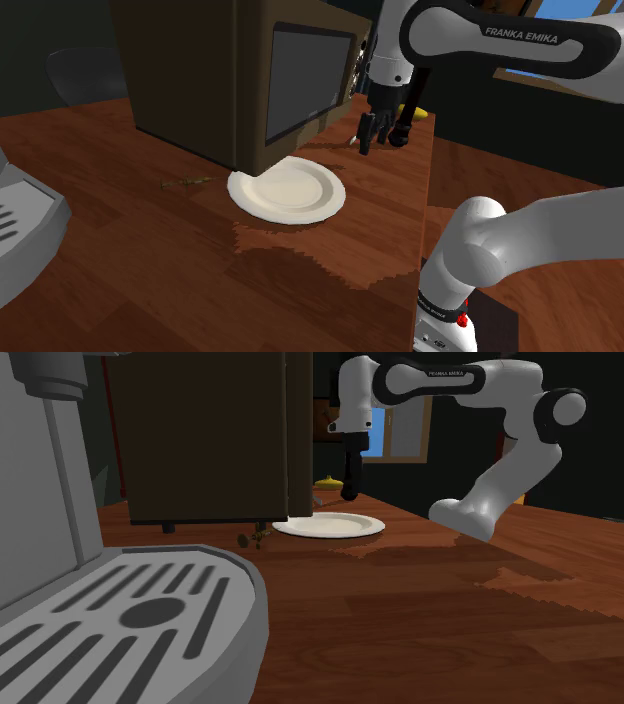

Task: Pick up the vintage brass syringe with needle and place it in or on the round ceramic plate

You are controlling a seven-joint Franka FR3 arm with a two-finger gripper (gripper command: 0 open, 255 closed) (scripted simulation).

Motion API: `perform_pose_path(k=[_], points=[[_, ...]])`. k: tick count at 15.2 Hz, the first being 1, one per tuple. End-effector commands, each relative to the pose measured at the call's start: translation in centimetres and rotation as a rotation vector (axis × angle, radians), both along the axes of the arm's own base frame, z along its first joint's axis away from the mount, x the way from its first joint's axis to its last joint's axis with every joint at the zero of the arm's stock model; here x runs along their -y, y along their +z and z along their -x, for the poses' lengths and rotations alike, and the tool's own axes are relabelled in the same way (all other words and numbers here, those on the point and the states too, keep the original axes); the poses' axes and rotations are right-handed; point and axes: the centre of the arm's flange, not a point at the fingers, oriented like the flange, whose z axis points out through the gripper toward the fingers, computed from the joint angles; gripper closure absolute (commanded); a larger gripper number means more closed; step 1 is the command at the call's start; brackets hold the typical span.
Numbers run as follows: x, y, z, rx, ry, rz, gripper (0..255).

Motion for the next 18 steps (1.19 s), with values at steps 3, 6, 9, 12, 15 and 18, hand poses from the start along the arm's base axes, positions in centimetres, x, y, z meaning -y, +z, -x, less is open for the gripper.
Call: perform_pose_path(k=[3, 6, 9, 12, 15, 18], points=[[-2.4, -0.2, -0.9, 0.022, 0.007, 0.005, 0], [-6.1, -0.4, -2.1, 0.054, 0.017, 0.011, 0], [-9.7, -0.7, -3.3, 0.087, 0.028, 0.018, 0], [-13.4, -0.9, -4.5, 0.119, 0.038, 0.025, 0], [-17.1, -1.1, -5.7, 0.151, 0.049, 0.032, 0], [-20.7, -1.4, -6.8, 0.184, 0.059, 0.039, 0]])
